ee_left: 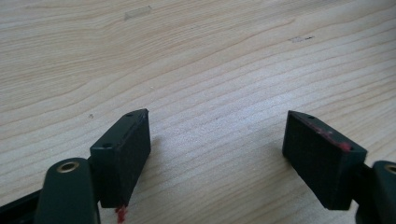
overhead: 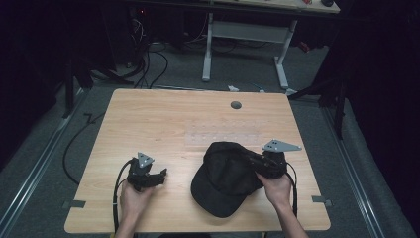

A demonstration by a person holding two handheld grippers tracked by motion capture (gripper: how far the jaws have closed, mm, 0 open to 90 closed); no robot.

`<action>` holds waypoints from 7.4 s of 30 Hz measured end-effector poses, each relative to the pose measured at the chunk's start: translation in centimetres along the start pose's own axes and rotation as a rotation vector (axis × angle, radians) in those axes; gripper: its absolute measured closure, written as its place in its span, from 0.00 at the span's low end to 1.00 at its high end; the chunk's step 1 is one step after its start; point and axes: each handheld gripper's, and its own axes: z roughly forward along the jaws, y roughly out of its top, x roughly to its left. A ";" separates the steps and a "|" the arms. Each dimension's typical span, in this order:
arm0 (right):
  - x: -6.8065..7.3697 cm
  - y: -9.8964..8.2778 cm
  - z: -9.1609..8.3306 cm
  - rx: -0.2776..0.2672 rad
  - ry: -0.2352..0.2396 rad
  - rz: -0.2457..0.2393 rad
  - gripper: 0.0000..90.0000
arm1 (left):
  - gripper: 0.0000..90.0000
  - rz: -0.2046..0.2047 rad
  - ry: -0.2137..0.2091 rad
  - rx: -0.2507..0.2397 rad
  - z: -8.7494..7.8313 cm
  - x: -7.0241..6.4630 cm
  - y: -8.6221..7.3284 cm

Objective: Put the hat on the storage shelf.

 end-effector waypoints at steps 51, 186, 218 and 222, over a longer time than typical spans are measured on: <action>1.8 1.8 -0.7 -0.083 0.071 -0.110 0.92 | 0.18 0.163 -0.543 0.001 -2.3 -6.4 5.0; -5.6 -8.8 3.6 0.164 -0.375 0.108 0.35 | 0.96 -0.027 -0.561 -0.340 -9.5 0.5 6.2; -5.6 -8.8 3.6 0.165 -0.375 0.105 0.35 | 0.96 -0.019 -0.392 -0.371 -6.6 1.4 12.2; -5.6 -8.8 3.6 0.165 -0.375 0.103 0.35 | 0.96 -0.023 -0.387 -0.371 -5.8 1.2 12.7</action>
